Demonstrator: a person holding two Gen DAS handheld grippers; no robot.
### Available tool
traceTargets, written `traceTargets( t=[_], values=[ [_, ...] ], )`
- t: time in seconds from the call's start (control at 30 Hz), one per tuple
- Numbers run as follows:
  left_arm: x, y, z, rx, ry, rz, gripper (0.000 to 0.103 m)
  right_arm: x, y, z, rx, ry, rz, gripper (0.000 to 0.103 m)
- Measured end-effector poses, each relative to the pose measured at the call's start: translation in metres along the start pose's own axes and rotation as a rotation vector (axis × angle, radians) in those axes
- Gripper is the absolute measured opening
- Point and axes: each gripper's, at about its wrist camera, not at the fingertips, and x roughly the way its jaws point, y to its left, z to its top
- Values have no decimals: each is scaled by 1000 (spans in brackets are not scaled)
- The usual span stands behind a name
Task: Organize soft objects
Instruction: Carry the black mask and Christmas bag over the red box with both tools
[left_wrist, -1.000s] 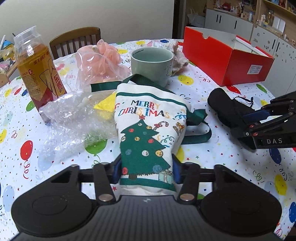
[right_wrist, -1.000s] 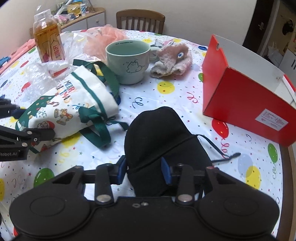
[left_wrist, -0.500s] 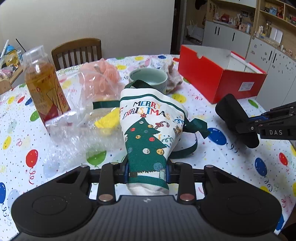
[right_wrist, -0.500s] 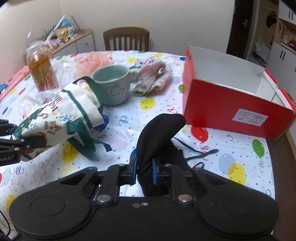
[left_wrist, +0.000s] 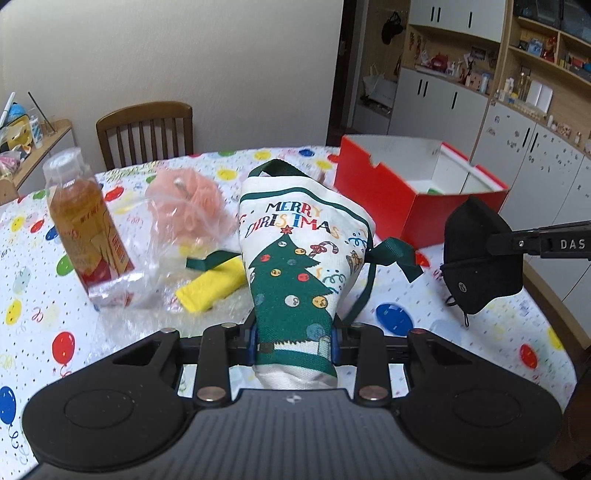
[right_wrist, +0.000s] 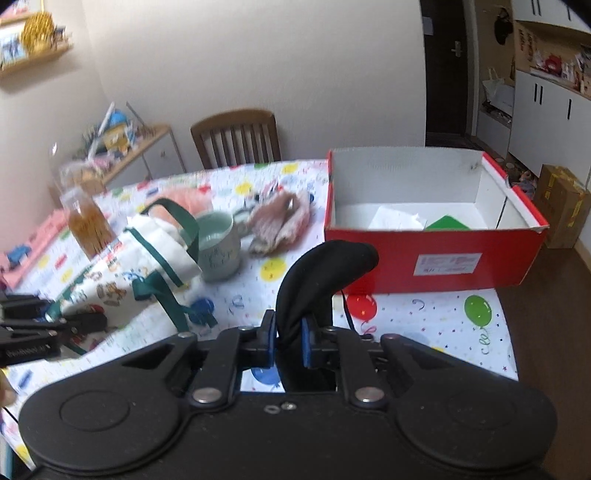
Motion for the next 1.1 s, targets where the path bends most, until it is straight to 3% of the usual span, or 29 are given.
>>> traceTargets(
  t=[0.43,0.77,1.1],
  values=[
    [-6,-24,52,-14,-46,-67,33,-31,-30,40,22,-76,45,13],
    [0,-54,112,-7,-96,-122,33,-42,-62,71,-3,-133,33,13],
    [28,-92,166,-11,-89,-170,33,-36,-108,102,-29,-160,-1,13]
  ],
)
